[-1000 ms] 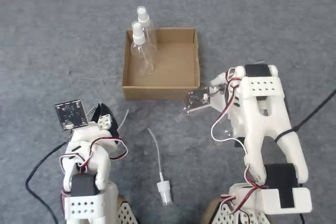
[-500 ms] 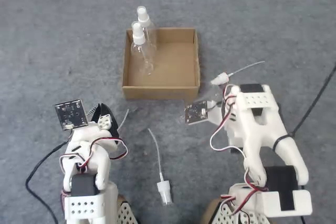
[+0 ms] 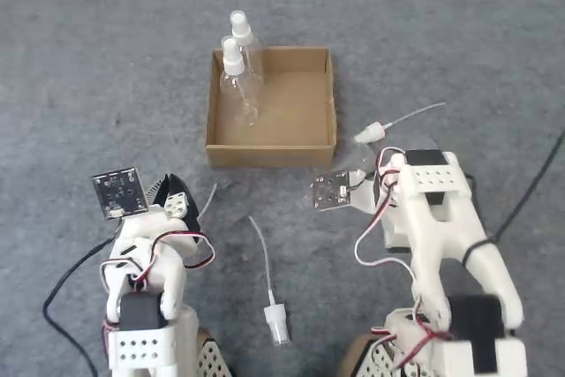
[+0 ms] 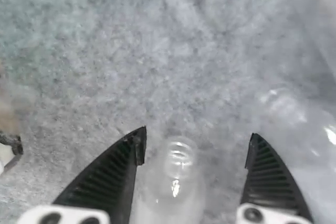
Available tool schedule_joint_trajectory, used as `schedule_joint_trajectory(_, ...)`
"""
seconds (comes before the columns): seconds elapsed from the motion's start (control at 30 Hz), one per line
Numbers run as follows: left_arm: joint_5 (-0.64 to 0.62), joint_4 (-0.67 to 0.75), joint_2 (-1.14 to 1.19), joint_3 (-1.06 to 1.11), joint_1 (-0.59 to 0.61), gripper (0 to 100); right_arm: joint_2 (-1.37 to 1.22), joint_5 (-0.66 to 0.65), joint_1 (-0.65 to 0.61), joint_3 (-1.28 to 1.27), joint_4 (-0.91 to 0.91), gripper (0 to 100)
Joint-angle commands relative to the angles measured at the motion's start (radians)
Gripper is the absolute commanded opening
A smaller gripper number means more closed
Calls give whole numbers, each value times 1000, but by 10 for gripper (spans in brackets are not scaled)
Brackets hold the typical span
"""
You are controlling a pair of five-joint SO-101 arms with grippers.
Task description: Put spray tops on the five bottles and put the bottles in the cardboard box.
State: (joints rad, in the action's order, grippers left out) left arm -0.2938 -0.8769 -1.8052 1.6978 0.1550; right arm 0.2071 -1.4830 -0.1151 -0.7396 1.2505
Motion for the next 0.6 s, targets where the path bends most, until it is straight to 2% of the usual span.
schedule_joint_trajectory(0.0,6,-2,-14,-12,-5,12,140,26,18,34,35,253)
schedule_joint_trajectory(0.23,6,-2,-14,-12,-5,12,242,26,30,35,163,253)
schedule_joint_trajectory(0.57,6,-3,-14,-12,-5,12,197,23,160,35,159,253)
